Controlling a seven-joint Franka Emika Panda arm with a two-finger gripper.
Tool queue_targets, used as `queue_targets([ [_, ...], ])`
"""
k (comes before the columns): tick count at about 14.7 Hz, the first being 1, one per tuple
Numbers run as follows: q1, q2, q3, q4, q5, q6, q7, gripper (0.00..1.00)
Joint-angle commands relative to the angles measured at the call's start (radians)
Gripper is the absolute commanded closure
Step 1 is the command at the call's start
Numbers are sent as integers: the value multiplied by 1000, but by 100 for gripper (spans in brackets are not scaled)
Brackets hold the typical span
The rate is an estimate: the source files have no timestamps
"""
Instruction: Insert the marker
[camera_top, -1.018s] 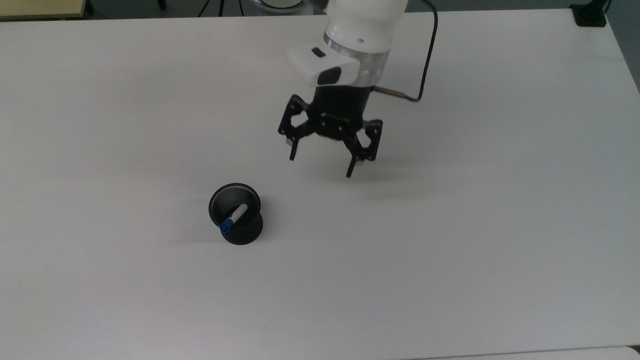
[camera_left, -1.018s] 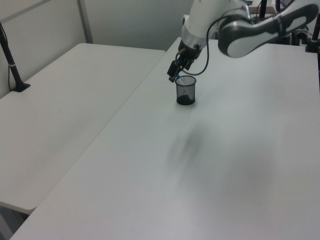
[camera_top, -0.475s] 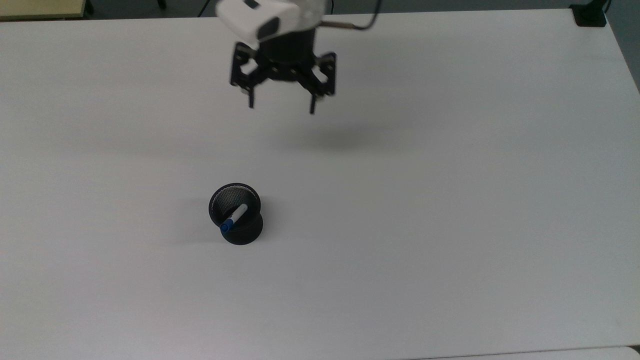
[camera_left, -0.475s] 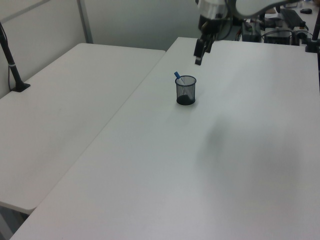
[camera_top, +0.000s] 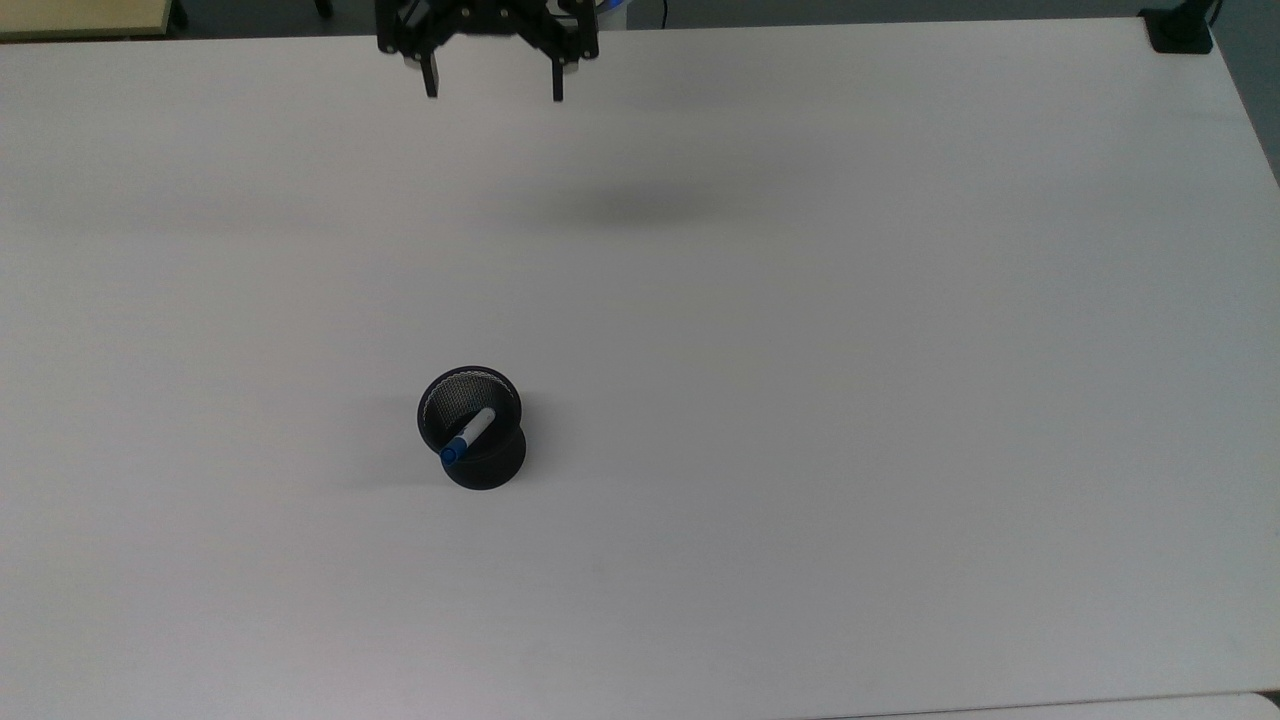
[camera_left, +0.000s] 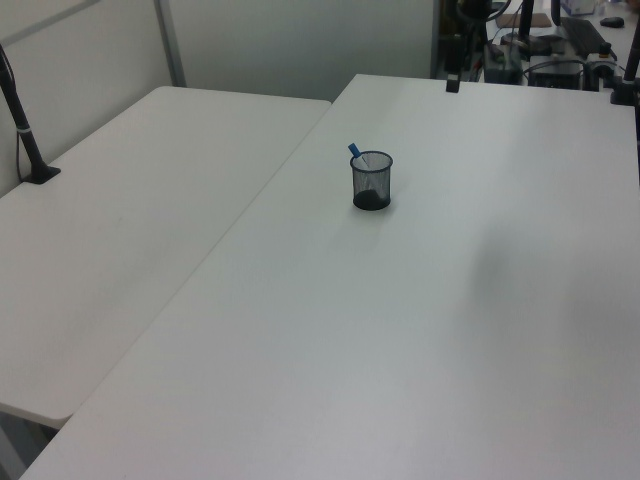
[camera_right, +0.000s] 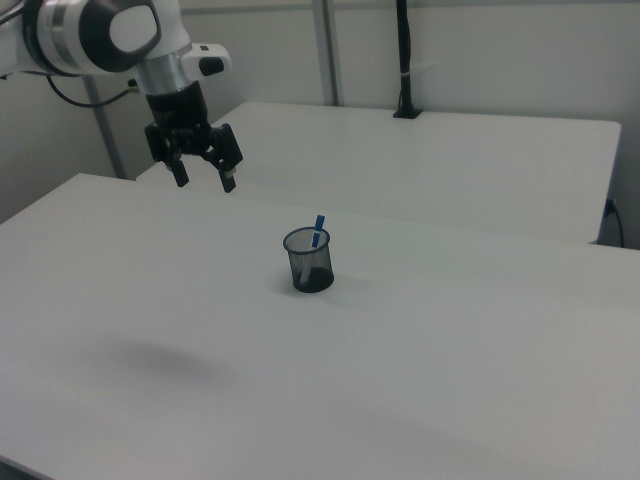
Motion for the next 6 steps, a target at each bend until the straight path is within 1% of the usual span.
queue_targets([
  [1,-1,-27,3,-32,20,-52,-3,0],
  [6,9,-22,3,-31,32,-80,-2,0],
])
